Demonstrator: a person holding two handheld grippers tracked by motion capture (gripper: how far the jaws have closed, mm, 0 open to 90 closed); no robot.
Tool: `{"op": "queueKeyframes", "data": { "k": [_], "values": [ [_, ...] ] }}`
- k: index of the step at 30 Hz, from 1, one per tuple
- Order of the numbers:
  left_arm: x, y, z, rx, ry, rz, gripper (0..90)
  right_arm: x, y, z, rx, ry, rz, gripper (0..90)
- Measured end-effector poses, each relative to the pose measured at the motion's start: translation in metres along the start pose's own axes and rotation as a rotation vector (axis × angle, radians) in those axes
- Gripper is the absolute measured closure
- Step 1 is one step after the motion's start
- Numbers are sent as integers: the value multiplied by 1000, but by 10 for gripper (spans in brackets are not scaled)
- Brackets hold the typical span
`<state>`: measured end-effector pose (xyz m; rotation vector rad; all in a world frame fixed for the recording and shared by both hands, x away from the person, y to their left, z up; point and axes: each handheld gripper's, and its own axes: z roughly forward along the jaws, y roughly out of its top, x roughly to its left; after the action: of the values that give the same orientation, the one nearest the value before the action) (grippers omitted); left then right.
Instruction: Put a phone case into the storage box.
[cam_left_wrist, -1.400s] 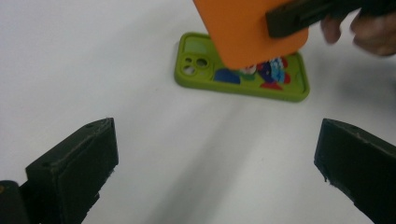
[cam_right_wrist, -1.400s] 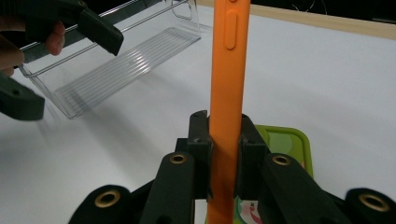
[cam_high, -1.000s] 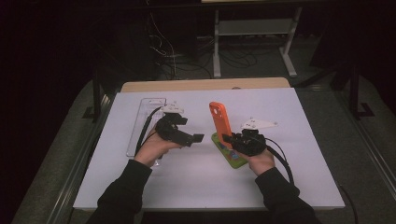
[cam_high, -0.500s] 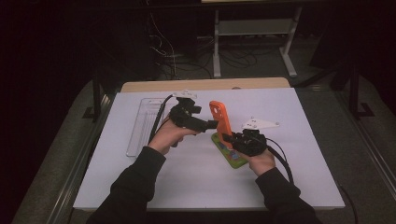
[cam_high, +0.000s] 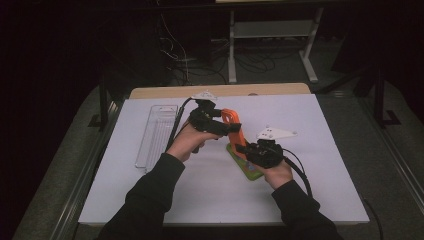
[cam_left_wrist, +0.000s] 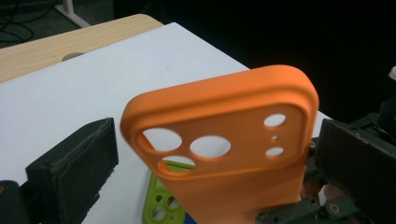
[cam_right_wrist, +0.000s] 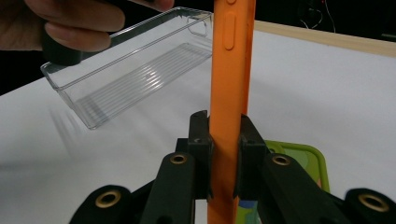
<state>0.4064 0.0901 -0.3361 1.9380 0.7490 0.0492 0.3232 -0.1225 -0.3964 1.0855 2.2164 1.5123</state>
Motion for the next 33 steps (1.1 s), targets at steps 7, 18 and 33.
{"op": "queueKeyframes", "data": {
  "k": [7, 18, 33],
  "values": [
    [0, 0, 3, -23, -3, -7, 0, 1, 0, 0, -1, 7, 4, 780],
    [0, -1, 4, -52, -13, -26, 68, 2, 0, 1, 1, 11, 2, 781],
    [0, 0, 2, -66, -21, -7, 138, 3, -1, 2, 7, 17, -3, 780]
  ]
}}
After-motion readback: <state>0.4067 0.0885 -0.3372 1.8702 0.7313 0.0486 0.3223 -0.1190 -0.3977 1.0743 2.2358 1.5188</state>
